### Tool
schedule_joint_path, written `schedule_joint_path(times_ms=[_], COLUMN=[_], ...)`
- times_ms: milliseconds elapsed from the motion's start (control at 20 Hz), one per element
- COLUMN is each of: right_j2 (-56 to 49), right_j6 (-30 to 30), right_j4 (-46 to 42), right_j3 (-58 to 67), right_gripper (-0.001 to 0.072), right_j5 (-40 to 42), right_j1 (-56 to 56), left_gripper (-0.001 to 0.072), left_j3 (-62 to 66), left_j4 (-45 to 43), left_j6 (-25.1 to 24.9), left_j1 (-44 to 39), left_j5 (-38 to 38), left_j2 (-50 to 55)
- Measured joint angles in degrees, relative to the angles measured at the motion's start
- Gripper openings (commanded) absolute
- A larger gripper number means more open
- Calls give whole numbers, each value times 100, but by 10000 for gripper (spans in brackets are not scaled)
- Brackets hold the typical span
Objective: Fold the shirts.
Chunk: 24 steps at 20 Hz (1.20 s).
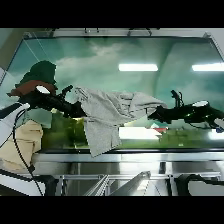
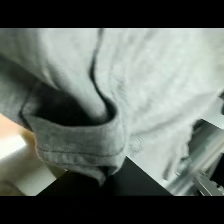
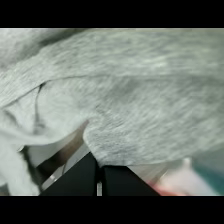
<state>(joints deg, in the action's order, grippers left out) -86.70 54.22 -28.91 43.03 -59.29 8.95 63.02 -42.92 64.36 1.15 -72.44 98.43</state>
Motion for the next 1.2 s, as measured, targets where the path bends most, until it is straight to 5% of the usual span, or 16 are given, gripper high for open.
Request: schedule_joint_path(times_ms=[250,450,800,950,1200], right_j2=[835,2015,4059,4625,4743], right_j6=[-151,-310,-551,-588,-295], right_j4=[422,2096,4330,4063,2404], right_j3=[608,1298,2122,2210,2033], right_gripper=[22,21,21,22,22], right_j5=[-1517,-2535,-2900,-2739,-2175], right_j1=[601,1377,2702,3003,2813], left_gripper=[19,18,19,21,20], left_j3=[0,-2,-2,-2,-2], left_j4=[1049,2223,5095,5066,3421], left_j6=[-350,-376,-354,-345,-341], left_j1=[452,835,1738,2426,2861], left_j5=[-1473,-2583,-3289,-3292,-2896], left_j2=[-811,-1759,-3381,-3974,-4236])
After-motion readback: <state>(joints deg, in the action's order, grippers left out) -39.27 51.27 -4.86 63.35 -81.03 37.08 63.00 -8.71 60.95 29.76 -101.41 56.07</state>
